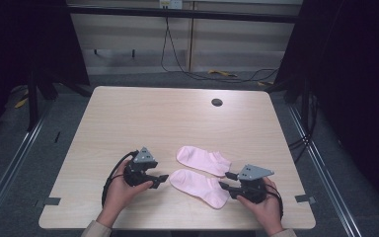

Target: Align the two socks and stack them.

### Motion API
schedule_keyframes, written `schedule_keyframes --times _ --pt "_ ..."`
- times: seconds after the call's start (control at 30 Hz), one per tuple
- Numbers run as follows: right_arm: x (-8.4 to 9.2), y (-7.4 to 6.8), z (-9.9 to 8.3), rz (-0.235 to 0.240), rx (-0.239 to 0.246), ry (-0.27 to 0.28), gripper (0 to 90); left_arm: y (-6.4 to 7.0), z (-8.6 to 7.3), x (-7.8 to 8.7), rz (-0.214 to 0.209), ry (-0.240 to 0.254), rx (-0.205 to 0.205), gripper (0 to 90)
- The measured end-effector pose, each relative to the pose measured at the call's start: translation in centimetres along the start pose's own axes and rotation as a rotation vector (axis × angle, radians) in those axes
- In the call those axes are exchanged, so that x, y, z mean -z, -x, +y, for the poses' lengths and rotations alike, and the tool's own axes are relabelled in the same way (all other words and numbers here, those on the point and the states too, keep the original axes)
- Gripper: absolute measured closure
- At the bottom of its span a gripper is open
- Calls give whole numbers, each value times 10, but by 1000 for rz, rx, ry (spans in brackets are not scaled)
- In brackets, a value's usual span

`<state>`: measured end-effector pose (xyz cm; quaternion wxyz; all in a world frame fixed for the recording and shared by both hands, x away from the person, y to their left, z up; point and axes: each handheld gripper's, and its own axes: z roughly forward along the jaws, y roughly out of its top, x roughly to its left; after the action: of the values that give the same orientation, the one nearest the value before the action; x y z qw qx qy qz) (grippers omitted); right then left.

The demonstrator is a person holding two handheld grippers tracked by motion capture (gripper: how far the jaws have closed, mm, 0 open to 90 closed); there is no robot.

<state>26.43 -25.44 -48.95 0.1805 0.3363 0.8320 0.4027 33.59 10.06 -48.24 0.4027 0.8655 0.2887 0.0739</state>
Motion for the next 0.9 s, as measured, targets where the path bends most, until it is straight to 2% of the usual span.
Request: schedule_keyframes --times 0.03,0.27,0.4,0.53,0.6,0.73,0.8,0.9 --pt "0 -1 -1 1 -3 -3 595 0 2 -5 5 -4 8 408" --pt "2 -4 -3 -3 -28 -2 649 3 5 -19 13 -32 9 473" --pt "4 -5 -2 -2 -39 3 679 5 8 -22 2 -47 13 483" --pt "1 -7 -3 13 -37 -24 707 7 9 -26 2 -61 14 489" --pt "-2 -9 -4 27 -32 -40 704 7 8 -29 14 -72 -2 489" --pt "-3 -11 -3 11 -22 -58 712 8 8 -31 8 -75 -15 490" --pt "-2 -9 -3 6 -36 -57 711 9 10 -32 1 -75 -7 490" --pt "0 -7 -5 4 -58 -62 719 10 9 -35 7 -87 -22 487"
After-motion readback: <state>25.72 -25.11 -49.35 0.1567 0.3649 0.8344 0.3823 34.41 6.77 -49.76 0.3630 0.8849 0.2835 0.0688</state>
